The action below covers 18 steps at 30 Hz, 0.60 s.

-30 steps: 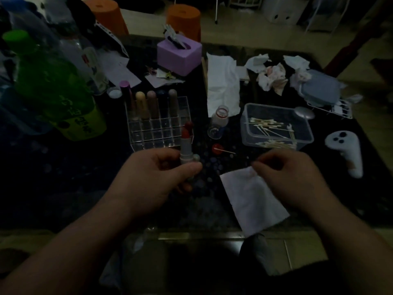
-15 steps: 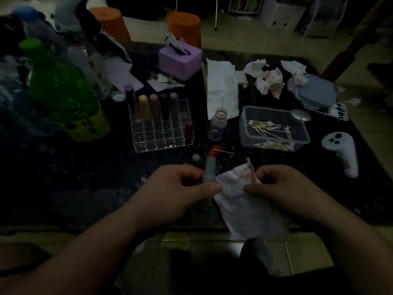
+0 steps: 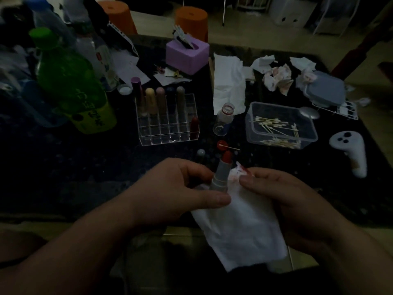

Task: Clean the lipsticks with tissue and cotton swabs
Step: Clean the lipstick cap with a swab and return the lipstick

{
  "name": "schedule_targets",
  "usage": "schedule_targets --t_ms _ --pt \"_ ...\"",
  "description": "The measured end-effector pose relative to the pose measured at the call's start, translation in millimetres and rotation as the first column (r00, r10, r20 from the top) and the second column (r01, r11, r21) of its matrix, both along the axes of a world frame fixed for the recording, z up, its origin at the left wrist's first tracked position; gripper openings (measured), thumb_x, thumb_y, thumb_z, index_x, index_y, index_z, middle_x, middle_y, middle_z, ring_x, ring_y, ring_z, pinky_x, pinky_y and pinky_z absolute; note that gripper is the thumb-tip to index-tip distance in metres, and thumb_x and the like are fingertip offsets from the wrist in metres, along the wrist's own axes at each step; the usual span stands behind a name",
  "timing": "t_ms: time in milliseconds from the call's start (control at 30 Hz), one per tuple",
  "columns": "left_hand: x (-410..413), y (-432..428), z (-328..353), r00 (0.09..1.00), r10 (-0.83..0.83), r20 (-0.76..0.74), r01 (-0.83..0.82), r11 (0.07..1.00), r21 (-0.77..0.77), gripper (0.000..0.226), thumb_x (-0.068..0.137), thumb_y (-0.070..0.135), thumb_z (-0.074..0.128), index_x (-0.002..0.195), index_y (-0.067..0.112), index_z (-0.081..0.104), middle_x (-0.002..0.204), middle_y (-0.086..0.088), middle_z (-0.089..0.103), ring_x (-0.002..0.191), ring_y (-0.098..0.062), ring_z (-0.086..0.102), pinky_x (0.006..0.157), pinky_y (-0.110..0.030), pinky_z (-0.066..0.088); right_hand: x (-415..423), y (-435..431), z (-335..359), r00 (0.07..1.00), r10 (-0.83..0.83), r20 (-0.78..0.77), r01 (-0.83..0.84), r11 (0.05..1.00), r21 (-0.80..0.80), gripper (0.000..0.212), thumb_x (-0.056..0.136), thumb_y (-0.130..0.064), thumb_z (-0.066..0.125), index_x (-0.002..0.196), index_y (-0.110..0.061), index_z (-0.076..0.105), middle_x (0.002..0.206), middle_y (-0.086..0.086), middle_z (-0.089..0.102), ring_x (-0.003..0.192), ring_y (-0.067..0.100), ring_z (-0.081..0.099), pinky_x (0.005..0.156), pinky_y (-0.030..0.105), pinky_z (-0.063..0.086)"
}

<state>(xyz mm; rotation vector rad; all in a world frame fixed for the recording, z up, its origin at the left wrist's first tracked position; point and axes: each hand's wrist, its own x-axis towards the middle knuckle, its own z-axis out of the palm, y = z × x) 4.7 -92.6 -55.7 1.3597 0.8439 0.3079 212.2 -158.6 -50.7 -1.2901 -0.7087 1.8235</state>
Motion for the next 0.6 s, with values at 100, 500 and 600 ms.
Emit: schedule_targets --t_ms 100,500,600 --pt "-2 0 0 0.999 -0.044 -0.031 0.044 0.999 0.028 0.028 0.073 0.026 0.079 0.099 0.015 0.079 0.098 0.002 0.078 0.095 -0.014 0.074 0.085 -0.028 0.058 -7 4 -2 0.990 -0.057 0.129 0.055 0.998 0.022 0.028 0.084 -0.017 0.072 0.094 0.008 0.067 0.094 0.034 0.065 0.082 0.034 0.063 0.071 0.037 0.052" --pt "-4 -8 -4 0.960 0.254 -0.119 -0.191 0.902 0.386 0.025 0.068 0.050 0.077 0.084 0.032 0.076 0.086 0.011 0.071 0.073 -0.005 0.067 0.064 -0.018 0.050 -30 -4 -4 0.791 -0.394 0.468 0.212 0.894 0.395 0.012 0.080 -0.027 0.073 0.072 -0.017 0.070 0.078 0.011 0.072 0.077 0.028 0.070 0.073 0.045 0.055" --pt "2 -14 -3 0.980 0.197 -0.038 -0.188 0.966 0.176 0.011 0.080 0.027 0.079 0.090 0.025 0.077 0.075 0.004 0.075 0.057 -0.011 0.068 0.051 -0.020 0.050 -40 -9 1 0.837 -0.389 0.384 0.212 0.879 0.428 0.012 0.073 -0.032 0.070 0.071 -0.021 0.073 0.080 0.008 0.074 0.080 0.022 0.072 0.071 0.034 0.057"
